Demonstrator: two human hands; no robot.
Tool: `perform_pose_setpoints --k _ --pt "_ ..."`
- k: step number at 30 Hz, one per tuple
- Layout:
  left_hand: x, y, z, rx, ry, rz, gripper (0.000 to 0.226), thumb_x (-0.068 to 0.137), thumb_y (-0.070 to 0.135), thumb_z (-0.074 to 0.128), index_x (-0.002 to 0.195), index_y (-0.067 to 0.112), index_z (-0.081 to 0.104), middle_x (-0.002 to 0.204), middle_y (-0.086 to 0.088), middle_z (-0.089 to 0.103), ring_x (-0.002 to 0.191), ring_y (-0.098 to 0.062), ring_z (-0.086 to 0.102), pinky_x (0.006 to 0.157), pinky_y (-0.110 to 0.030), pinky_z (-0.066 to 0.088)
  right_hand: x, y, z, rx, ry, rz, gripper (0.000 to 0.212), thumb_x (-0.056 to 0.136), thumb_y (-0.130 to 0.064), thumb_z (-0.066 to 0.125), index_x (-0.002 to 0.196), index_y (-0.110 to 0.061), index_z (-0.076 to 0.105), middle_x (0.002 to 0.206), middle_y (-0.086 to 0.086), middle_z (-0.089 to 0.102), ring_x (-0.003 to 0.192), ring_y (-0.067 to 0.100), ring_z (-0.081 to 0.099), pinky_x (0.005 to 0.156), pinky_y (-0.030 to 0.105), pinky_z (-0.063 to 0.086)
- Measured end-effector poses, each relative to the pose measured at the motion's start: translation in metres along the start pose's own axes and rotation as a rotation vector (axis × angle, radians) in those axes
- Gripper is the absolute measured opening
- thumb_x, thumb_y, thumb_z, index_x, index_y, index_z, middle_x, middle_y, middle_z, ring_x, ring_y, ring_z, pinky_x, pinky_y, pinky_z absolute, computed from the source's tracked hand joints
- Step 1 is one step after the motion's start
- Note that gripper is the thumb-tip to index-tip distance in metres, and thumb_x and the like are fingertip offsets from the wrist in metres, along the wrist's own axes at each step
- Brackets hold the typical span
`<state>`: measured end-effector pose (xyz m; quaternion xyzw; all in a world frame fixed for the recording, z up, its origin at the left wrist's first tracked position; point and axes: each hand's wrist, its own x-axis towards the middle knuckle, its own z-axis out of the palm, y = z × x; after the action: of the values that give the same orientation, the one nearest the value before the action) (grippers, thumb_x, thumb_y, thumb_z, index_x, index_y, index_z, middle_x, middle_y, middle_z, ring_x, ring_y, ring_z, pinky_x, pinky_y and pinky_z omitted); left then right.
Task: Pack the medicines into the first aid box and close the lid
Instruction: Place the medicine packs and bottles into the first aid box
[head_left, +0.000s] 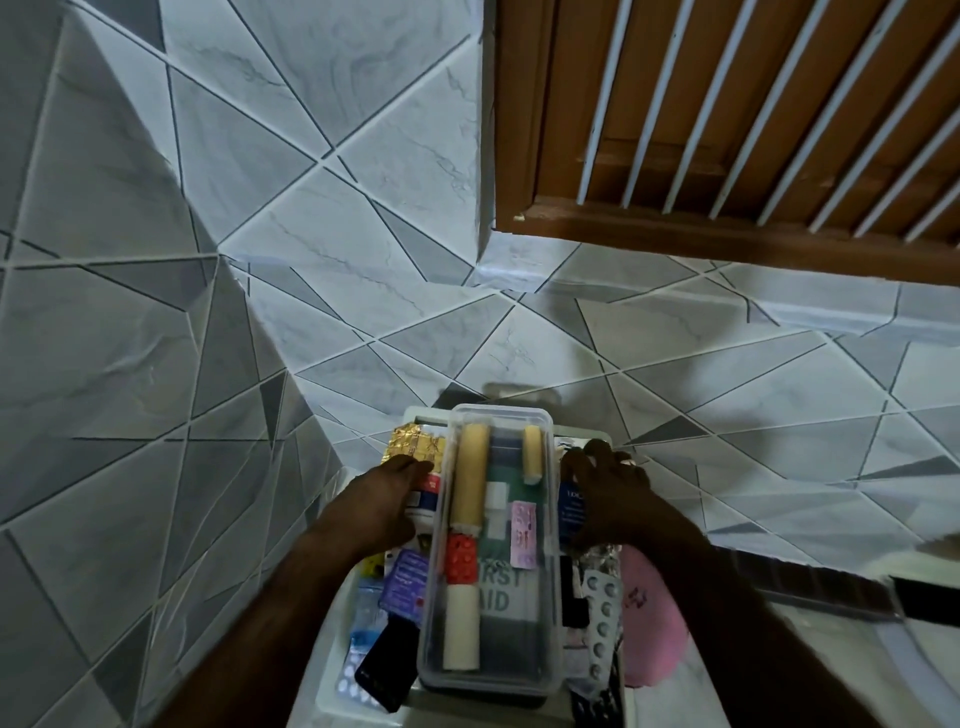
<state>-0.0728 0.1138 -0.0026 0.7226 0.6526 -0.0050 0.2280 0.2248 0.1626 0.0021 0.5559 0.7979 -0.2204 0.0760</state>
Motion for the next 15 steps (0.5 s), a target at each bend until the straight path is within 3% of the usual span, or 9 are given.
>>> perform_pose_setpoints --k 9,15 --pt "-0.006 -0.002 -0.028 -0.028 0.088 -0.016 0.072 0.07 0.022 0.076 0.135 0.025 0.044 0.134 0.0 0.052 0.115 -0.02 0.055 0.093 -0.033 0.049 -0.012 0.002 -0.026 0.029 0.127 0.002 0.091 0.047 -0.053 0.083 0.121 -0.034 0.033 0.135 0.0 0.027 0.123 0.028 0.034 0.103 0.047 0.034" --pt "-0.009 0.011 -0.061 -0.103 0.27 0.091 0.072 0.065 0.016 0.077 0.131 0.021 0.05 0.128 -0.002 0.057 0.112 -0.024 0.059 0.094 -0.036 0.05 -0.029 -0.021 -0.043 0.065 0.198 -0.081 0.096 0.041 -0.057 0.082 0.119 -0.035 0.031 0.132 -0.006 0.03 0.12 0.021 0.036 0.101 0.045 0.038"
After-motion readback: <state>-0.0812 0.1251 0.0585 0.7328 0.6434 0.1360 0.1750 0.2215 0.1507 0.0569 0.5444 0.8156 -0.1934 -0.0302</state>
